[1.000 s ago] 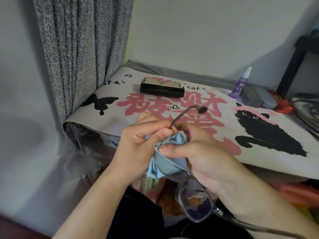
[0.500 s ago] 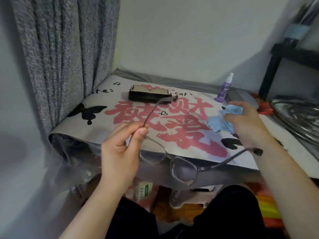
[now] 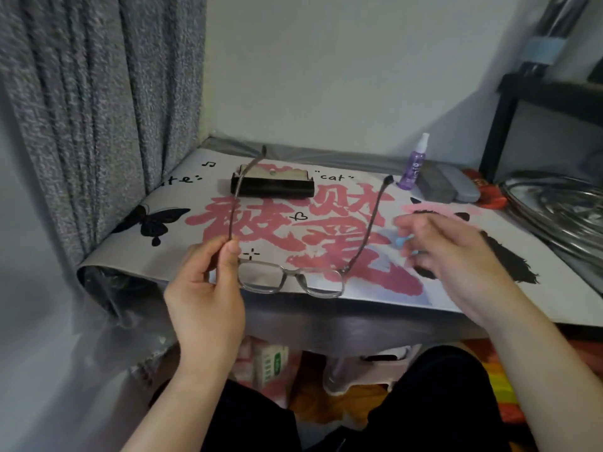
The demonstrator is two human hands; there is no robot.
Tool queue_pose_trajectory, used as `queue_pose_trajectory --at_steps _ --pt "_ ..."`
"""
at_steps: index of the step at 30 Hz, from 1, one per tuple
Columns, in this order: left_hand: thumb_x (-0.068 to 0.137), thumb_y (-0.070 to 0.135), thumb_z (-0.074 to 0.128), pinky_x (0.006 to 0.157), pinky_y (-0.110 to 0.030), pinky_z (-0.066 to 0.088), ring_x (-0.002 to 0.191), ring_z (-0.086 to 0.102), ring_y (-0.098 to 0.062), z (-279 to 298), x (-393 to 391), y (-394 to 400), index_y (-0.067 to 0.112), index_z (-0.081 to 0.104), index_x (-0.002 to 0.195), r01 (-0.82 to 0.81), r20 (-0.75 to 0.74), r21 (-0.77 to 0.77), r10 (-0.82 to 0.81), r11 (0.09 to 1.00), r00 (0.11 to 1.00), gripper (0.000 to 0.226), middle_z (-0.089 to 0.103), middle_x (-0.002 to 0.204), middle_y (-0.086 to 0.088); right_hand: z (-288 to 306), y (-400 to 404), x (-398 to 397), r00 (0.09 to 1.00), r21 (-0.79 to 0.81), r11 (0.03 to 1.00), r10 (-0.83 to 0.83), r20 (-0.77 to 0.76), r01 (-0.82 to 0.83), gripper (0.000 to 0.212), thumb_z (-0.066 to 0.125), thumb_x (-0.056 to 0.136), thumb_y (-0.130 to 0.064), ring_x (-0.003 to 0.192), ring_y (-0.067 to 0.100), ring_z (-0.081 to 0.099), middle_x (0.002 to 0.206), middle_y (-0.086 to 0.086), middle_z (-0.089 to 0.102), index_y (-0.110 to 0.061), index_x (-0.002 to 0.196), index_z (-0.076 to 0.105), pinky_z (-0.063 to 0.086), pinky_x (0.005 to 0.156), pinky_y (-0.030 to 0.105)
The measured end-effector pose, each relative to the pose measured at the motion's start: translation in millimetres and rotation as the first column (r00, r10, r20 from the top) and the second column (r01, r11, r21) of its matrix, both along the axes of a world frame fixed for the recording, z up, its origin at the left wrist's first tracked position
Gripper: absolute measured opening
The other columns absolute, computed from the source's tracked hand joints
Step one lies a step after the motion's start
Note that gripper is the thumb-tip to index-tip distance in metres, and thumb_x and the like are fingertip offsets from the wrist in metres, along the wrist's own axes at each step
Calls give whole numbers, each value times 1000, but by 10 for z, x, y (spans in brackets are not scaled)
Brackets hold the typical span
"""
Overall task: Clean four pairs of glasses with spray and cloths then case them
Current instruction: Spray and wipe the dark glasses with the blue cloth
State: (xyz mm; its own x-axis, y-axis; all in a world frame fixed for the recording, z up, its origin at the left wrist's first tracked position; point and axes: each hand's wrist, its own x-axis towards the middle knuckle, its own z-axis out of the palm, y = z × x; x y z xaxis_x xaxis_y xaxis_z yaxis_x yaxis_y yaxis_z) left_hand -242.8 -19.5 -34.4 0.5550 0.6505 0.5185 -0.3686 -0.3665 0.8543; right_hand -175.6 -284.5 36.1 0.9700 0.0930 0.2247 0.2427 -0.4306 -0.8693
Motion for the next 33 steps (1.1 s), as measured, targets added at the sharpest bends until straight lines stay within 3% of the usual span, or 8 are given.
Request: queue_pose_trajectory --at_steps 3,7,10,13,20,27,29,33 --pt "99 26 62 86 -39 56 88 68 -14 -10 -12 -13 31 69 100 -31 11 -12 31 999 999 9 72 92 -1 -64 203 -112 960 -190 942 278 -18 -276 21 66 95 -26 87 8 66 107 -7 66 -27 116 70 56 81 26" --pt "93 36 63 87 -31 55 91 70 -9 22 -16 -31 41 69 96 28 37 -64 -26 998 999 8 74 92 10 -119 355 13 960 -29 964 268 79 -266 14 68 93 -9 71 18 62 90 7 67 -20 94 75 52 65 24" --pt "93 30 67 88 -33 55 94 71 -12 81 80 107 32 73 98 70 0 147 -70 987 998 8 75 94 11 -48 320 200 963 48 964 258 81 -262 17 66 94 -4 62 21 63 77 4 72 -18 97 76 53 63 27" --pt "90 3 74 87 -29 56 96 69 -16 134 511 418 8 76 97 166 -25 517 -179 840 984 9 71 102 -2 20 312 498 960 46 959 277 43 -279 21 64 94 0 75 14 73 84 1 77 -17 100 74 56 69 23" --pt "83 -15 67 94 -20 49 107 65 -19 252 1263 750 17 78 93 363 -349 746 -137 558 927 35 61 127 3 -77 384 971 966 -123 959 245 -83 -254 27 61 98 -3 88 11 73 100 -7 78 -24 107 75 58 89 25" --pt "91 -19 53 89 -3 44 117 53 10 389 861 496 28 74 110 322 -273 430 -219 843 937 54 52 131 9 32 -188 884 944 -459 873 -7 329 166 20 67 94 -23 101 13 58 103 -14 63 -30 113 69 45 87 25" --pt "89 -20 52 89 -7 45 114 57 1 455 699 347 31 74 102 311 -210 362 -249 879 946 57 57 121 8 -40 -390 859 985 -647 758 32 168 86 21 72 89 -35 104 18 54 106 -8 62 -29 110 70 47 91 36" --pt "89 -17 55 85 -18 51 100 64 -4 586 549 -1 23 77 88 411 -202 303 -364 860 909 45 67 107 7 -153 -442 846 998 -541 840 -6 58 37 17 70 92 -18 83 21 63 87 -3 69 -29 80 70 47 69 25"
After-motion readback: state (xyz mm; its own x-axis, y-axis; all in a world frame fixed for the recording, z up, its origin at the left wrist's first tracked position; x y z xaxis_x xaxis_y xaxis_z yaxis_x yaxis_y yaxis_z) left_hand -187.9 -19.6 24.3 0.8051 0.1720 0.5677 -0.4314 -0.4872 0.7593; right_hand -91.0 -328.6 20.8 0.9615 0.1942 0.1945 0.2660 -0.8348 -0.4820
